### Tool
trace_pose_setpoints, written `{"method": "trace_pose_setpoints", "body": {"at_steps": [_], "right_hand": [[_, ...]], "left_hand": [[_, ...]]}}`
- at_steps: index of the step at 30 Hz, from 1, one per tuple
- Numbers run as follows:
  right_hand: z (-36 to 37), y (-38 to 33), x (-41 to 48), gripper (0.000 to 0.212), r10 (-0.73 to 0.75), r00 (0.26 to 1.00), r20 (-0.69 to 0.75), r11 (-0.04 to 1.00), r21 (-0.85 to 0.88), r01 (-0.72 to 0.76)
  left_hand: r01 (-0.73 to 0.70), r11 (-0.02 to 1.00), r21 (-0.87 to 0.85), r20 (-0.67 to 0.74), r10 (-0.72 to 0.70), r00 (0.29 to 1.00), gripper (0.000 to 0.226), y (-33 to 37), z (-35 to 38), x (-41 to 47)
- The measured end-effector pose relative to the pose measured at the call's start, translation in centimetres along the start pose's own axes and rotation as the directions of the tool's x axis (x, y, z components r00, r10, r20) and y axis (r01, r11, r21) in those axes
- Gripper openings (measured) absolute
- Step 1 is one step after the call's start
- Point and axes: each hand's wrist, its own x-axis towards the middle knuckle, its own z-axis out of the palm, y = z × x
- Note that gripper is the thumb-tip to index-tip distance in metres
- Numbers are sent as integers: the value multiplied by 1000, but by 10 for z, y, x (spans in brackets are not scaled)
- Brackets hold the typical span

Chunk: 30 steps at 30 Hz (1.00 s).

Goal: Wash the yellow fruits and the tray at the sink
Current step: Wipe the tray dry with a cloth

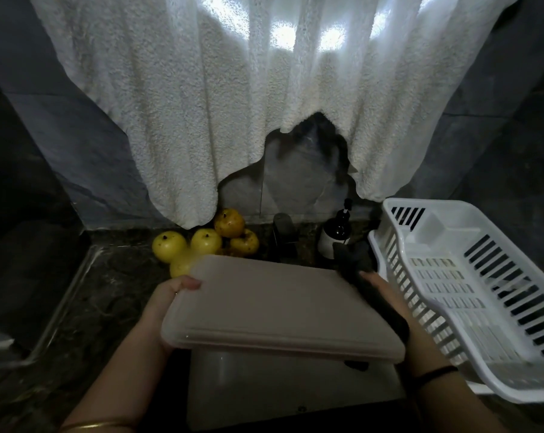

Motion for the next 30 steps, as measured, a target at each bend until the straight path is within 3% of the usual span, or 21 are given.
{"method": "trace_pose_setpoints", "body": {"at_steps": [1, 3, 6, 9, 15, 17, 19, 21, 24, 27, 30], "right_hand": [[7, -25, -24, 52, -15, 999, 33, 999, -35, 16], [13, -43, -46, 33, -58, 996, 71, 995, -81, 64], [31, -50, -60, 45, -109, 985, 133, 955, -260, 141], [55, -54, -67, 52, -211, 960, 185, 823, -496, 276], [127, -78, -102, 51, -452, 822, 347, 653, -499, 570], [146, -86, -111, 51, -485, 788, 380, 616, -491, 616], [158, -95, -118, 48, -512, 762, 396, 608, -460, 647], [165, -103, -119, 43, -544, 738, 400, 612, -413, 675], [171, -115, -115, 40, -612, 694, 378, 590, -366, 720], [168, -121, -107, 56, -710, 657, 255, 533, -416, 737], [162, -121, -95, 67, -716, 681, 153, 547, -483, 684]], "left_hand": [[-30, 999, 29, 5, 30, 1000, 39, 1, 2, 1], [-64, 997, 35, 29, 63, 998, 35, 0, 6, -3], [-98, 995, 36, 0, 98, 995, 32, -2, 12, -3], [-107, 993, 46, -29, 109, 994, 33, -5, 13, 2], [-111, 989, 94, -66, 118, 991, 42, -12, 16, 20], [-111, 987, 117, -63, 119, 991, 51, -14, 13, 26], [-119, 986, 116, -24, 122, 992, 43, -14, 12, 28], [-171, 980, 102, 32, 168, 985, 35, -14, 14, 28], [-314, 945, 92, 110, 304, 946, 57, -13, 15, 30], [-382, 909, 169, 158, 358, 920, 66, -8, 18, 28], [-398, 880, 259, 148, 371, 917, 76, -2, 19, 24]]}}
